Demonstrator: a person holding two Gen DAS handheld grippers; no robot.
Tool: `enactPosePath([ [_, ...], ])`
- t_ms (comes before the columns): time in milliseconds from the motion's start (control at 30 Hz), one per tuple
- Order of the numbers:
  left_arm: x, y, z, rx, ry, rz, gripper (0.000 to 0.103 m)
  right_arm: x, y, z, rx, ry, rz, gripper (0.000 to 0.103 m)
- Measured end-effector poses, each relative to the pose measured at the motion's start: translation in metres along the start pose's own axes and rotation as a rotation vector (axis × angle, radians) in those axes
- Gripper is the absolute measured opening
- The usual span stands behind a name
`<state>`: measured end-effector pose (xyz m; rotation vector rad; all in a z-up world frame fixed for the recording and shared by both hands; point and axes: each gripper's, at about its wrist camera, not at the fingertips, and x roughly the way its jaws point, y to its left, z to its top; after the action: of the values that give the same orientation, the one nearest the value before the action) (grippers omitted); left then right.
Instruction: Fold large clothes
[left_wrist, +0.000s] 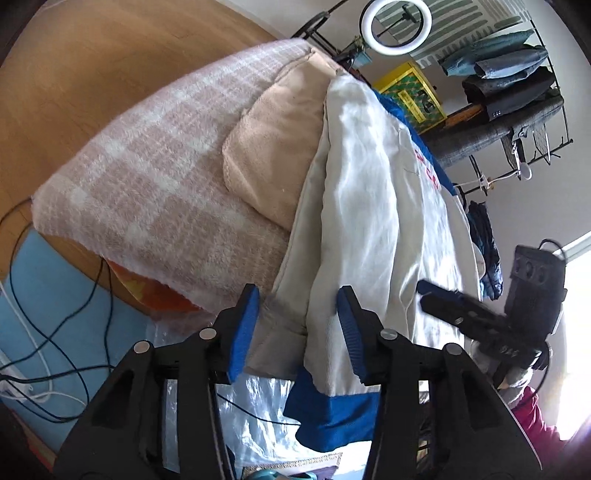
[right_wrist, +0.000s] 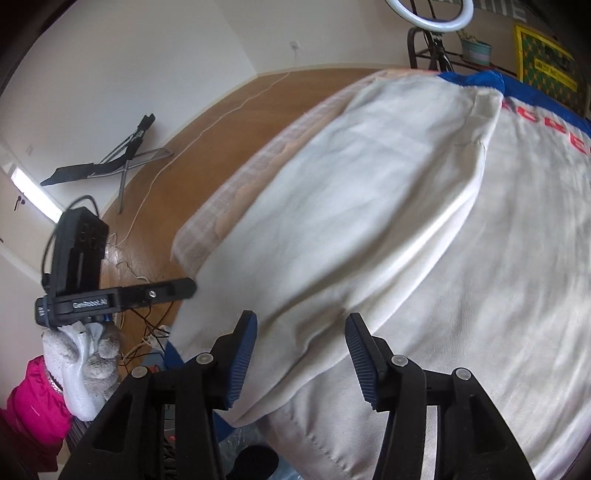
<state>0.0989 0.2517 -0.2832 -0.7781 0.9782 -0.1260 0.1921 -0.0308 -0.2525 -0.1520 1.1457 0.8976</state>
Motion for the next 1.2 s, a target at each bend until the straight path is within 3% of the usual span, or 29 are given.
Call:
enactPosePath([
  [133, 0.001, 0.008, 0.009, -0.036, -0.008, -0.023, 0.045, 0.012, -0.005, -0.006, -0.002, 0.025, -0.009, 0.053],
  [300, 0.01, 0.018, 0.018, -0.095, 0.034, -0.133, 0.045, 0.01, -0.005, -0.006, 0.006, 0.029, 0.022, 0.053],
  [433, 0.016, 0.013, 0.014, -0.081, 0.066, -0.136, 0.045, 0.012, -0.005, -0.007, -0.015, 0.033, 0.008, 0.053],
  [567, 0.007, 0.009, 0.01, -0.077, 0.067, -0.186, 0.03, 0.012, -0.002, -0.005, -0.026, 0.032, 0.0, 0.053],
  [633, 0.004, 0.007, 0.008, -0.07, 0.066, -0.206, 0.03, 0.012, -0.003, -0.005, -0.02, 0.031, 0.005, 0.053],
  [867, 0.015, 0.008, 0.011, -0.073, 0.066, -0.136, 0.03, 0.017, 0.005, 0.001, -0.035, 0.033, -0.008, 0.056],
  [1067, 0.014, -0.006, 0.001, 0.011, 0.054, -0.088, 0.03, 0.017, 0.006, 0.002, -0.033, 0.033, 0.003, 0.056],
  [1200, 0.009, -0.023, -0.005, 0.109, 0.017, -0.016, 0.008, 0.017, 0.005, 0.0, -0.042, 0.031, -0.008, 0.056],
])
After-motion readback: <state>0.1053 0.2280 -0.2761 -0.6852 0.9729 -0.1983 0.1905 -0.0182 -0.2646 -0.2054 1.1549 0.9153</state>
